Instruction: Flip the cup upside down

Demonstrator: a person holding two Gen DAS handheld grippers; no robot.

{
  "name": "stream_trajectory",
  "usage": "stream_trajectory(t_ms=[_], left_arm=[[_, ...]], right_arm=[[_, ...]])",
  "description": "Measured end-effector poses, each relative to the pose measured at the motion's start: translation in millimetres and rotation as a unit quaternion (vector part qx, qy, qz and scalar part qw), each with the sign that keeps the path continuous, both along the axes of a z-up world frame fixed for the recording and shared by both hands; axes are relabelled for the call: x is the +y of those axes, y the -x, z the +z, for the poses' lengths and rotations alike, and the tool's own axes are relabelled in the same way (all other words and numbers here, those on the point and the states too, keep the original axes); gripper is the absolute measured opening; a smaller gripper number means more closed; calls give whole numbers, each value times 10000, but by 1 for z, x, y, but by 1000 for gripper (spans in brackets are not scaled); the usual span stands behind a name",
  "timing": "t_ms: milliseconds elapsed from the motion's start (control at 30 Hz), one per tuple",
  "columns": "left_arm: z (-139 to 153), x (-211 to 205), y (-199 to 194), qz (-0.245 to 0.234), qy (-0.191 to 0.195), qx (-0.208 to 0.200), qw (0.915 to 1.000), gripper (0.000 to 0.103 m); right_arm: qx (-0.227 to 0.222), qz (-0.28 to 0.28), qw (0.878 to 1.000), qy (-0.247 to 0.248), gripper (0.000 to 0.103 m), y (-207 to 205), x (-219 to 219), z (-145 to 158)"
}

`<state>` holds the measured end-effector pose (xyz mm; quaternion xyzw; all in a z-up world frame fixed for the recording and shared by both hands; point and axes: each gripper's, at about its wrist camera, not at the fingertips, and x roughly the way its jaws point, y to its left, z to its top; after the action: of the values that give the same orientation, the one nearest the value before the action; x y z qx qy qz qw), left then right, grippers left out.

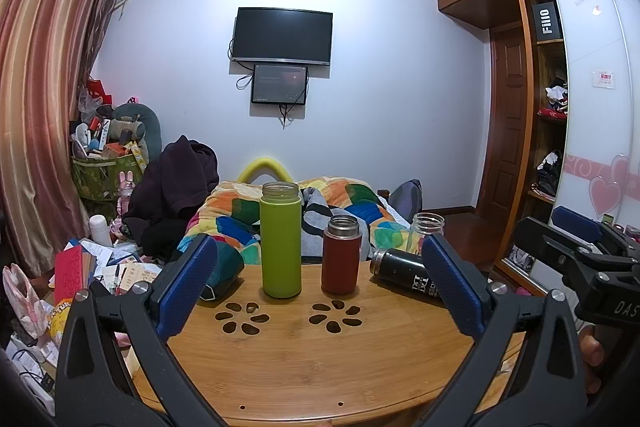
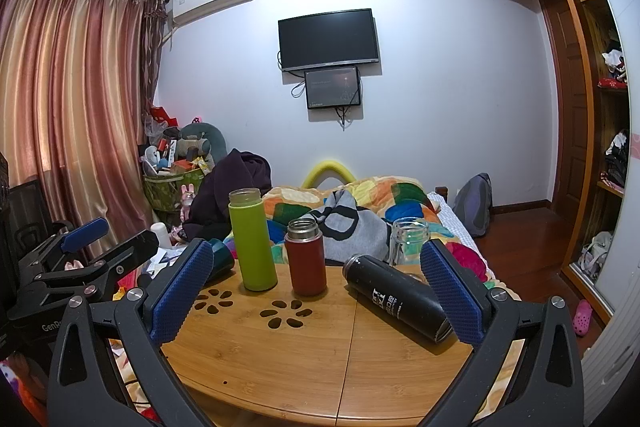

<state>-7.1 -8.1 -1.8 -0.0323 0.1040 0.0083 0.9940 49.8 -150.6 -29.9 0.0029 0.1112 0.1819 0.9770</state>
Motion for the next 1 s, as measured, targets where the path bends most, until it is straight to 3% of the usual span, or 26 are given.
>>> stream_trajectory(t_ms=[367, 500, 767, 1000], left_arm=[[-6, -4, -18, -226, 52, 178, 9996, 103], [-20, -11, -52, -406, 96, 333, 9986, 103], [-64, -22, -162, -590, 279, 1510, 9864, 103], [-84, -38, -221, -459, 40, 1860, 9815, 103]], right_arm=[[29, -55, 10000, 8, 103, -3, -4, -3], [158, -205, 9997, 7, 103, -15, -14, -12], [583, -439, 9973, -43, 103, -44, -43, -38], [867, -557, 9947, -14, 103, -64, -58, -60]])
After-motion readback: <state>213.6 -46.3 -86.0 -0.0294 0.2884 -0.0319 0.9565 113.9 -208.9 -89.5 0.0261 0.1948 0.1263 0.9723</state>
